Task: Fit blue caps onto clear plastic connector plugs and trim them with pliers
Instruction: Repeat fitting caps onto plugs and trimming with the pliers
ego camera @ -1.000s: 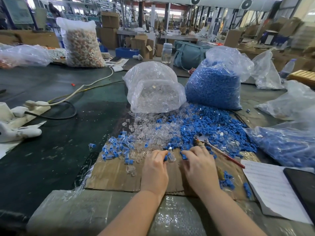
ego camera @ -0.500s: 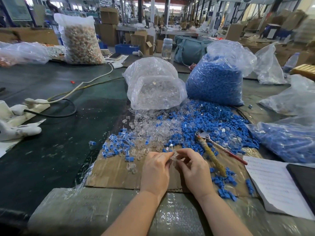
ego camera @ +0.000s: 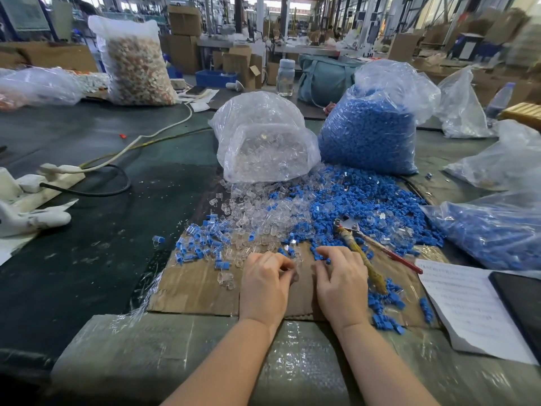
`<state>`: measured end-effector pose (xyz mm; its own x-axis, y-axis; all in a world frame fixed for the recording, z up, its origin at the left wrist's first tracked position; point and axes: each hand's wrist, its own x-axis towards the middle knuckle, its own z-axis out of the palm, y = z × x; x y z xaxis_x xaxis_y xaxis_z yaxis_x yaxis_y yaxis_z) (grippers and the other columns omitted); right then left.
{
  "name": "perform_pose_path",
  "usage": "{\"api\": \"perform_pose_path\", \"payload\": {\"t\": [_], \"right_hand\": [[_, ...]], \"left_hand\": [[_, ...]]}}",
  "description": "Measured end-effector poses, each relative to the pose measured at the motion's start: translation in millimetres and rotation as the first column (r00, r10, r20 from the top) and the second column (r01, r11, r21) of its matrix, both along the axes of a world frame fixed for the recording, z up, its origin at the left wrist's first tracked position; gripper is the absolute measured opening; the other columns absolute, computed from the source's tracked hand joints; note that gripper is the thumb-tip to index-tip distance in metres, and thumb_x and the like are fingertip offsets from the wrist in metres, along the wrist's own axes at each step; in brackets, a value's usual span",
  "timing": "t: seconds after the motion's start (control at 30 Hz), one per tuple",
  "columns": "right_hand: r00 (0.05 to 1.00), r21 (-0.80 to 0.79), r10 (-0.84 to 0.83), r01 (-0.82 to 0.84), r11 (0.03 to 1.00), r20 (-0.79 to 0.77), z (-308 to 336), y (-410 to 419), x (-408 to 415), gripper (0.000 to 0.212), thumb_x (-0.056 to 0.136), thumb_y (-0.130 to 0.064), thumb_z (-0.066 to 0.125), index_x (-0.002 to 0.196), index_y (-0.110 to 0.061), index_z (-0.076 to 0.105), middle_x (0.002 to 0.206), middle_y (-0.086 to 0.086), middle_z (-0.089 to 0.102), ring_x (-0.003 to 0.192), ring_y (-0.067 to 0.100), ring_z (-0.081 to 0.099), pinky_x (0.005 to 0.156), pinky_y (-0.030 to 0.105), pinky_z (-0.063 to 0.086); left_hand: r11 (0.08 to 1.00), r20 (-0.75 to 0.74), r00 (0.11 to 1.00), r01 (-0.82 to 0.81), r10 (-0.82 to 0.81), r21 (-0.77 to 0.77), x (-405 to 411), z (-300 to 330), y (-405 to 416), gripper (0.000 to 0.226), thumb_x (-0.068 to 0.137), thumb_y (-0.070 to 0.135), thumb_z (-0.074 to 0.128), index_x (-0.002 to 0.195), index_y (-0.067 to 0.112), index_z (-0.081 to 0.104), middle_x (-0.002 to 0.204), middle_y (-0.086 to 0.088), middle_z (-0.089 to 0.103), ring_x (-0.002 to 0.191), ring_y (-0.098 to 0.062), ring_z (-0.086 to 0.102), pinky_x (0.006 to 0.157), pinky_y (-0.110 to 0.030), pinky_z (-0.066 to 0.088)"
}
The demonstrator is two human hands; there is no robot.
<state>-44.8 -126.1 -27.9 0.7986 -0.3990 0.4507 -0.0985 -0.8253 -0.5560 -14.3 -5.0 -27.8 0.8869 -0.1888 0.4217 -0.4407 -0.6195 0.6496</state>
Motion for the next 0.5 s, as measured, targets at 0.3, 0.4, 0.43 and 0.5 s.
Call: {"api": "perform_pose_path", "payload": {"t": [0.3, 0.4, 0.43, 0.5], "right_hand": [[0.957, -0.22, -0.179, 0.128, 0.967, -0.227, -4.0, 4.7, 2.4, 0.029, 0.09, -0.009, 0.049, 0.114, -0.017, 0.064, 0.116, 0.002, 0.058, 0.107, 0.026, 0.045, 0.086, 0.036, 0.029], [0.961, -0.205, -0.152, 0.104, 0.973, -0.232, -3.8, 2.4, 2.2, 0.025, 0.091, -0.008, 0.047, 0.108, -0.016, 0.064, 0.111, 0.003, 0.059, 0.101, 0.024, 0.045, 0.083, 0.033, 0.03], [0.961, -0.203, -0.148, 0.1, 0.974, -0.235, -3.9, 2.0, 2.0, 0.025, 0.092, -0.009, 0.046, 0.108, -0.017, 0.064, 0.111, 0.002, 0.058, 0.101, 0.023, 0.045, 0.083, 0.032, 0.03], [0.96, -0.2, -0.142, 0.094, 0.975, -0.24, -4.2, 2.0, 1.9, 0.025, 0.093, -0.009, 0.045, 0.108, -0.018, 0.062, 0.112, 0.0, 0.056, 0.102, 0.021, 0.045, 0.083, 0.031, 0.029]], "left_hand": [[0.999, 0.014, 1.0, -0.01, 0.009, 0.04, -1.7, -3.4, 0.0, 0.016, 0.083, 0.027, 0.066, 0.098, 0.02, 0.07, 0.093, 0.01, 0.066, 0.093, -0.003, 0.036, 0.081, -0.012, 0.024], [0.999, 0.01, 1.0, -0.003, 0.002, 0.054, -1.5, -4.5, 0.1, 0.02, 0.084, 0.029, 0.064, 0.102, 0.02, 0.069, 0.096, 0.01, 0.066, 0.096, -0.005, 0.039, 0.084, -0.013, 0.027], [0.999, 0.012, 1.0, -0.002, 0.002, 0.049, -1.5, -4.4, 0.4, 0.019, 0.084, 0.029, 0.065, 0.101, 0.02, 0.069, 0.096, 0.01, 0.066, 0.095, -0.005, 0.038, 0.084, -0.013, 0.027], [0.999, 0.025, 1.0, -0.003, 0.002, 0.039, -2.2, -2.9, 0.8, 0.018, 0.083, 0.027, 0.067, 0.098, 0.019, 0.069, 0.093, 0.01, 0.066, 0.093, -0.004, 0.037, 0.083, -0.012, 0.025]]}}
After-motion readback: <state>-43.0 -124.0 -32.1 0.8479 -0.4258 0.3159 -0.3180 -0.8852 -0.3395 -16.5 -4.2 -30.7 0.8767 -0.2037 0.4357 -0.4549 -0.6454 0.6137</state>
